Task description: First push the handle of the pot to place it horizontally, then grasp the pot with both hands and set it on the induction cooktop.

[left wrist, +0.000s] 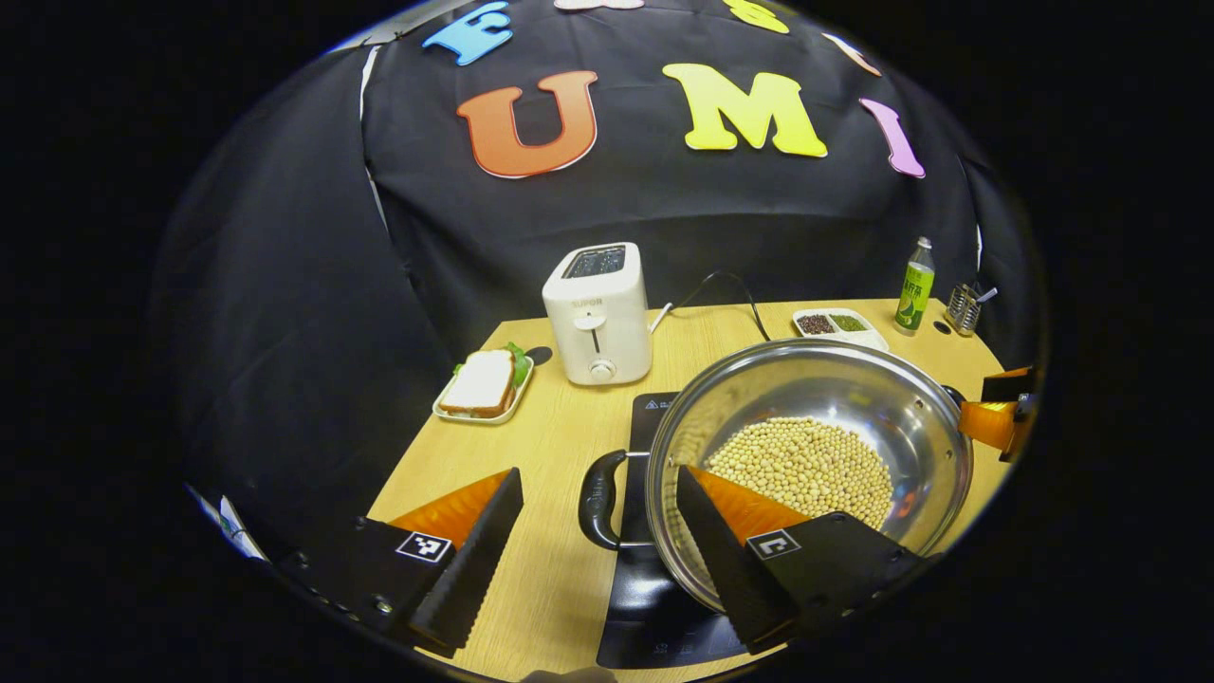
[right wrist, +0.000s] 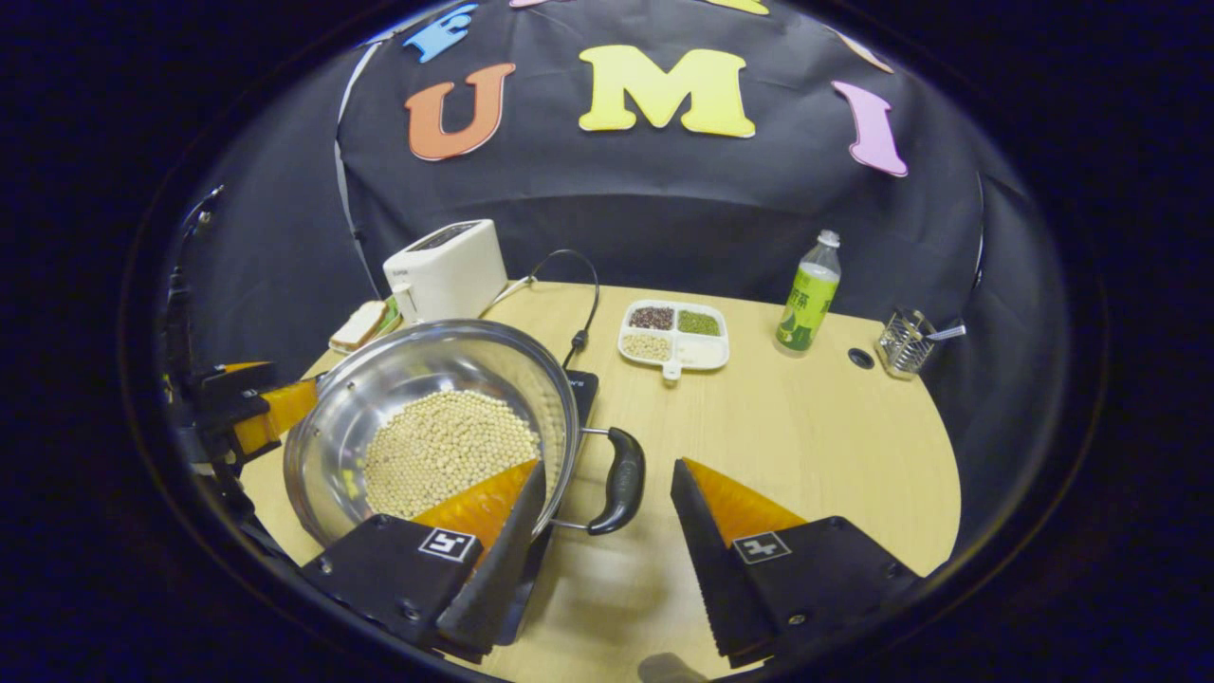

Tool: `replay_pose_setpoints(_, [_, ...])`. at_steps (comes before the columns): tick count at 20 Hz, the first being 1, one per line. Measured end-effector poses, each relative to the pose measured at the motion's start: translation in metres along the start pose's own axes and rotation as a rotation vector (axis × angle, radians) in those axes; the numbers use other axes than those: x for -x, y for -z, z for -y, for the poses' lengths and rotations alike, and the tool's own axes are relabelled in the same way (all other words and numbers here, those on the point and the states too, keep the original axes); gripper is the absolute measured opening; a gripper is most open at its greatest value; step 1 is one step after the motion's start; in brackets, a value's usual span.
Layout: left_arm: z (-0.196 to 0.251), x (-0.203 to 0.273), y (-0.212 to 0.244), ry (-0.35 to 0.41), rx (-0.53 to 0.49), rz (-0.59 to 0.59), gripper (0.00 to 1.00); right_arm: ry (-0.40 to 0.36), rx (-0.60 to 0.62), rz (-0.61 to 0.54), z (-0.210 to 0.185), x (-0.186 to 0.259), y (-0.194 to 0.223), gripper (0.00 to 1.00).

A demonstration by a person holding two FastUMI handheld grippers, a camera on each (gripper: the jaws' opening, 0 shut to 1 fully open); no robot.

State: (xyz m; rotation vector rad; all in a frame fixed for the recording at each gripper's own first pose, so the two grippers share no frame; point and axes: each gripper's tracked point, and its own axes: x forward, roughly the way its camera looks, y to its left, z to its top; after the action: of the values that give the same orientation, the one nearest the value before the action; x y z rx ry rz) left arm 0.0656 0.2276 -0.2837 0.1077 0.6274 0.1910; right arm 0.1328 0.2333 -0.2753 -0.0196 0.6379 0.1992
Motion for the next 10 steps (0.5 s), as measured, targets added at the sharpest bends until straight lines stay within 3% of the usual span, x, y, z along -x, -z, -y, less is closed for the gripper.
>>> replay_pose_setpoints(5, [0.001, 0.045, -0.033, -0.048, -0.016, 0.128, 0.97, -0.005, 0.025, 0.089, 0.011, 0.039, -0.02, 0.87])
replay_pose_setpoints(10, [0.041, 0.131, -0.096, -0.007, 0.0, 0.295, 0.97, -0.003, 0.04, 0.23, 0.041, 0.11, -0.058, 0.87])
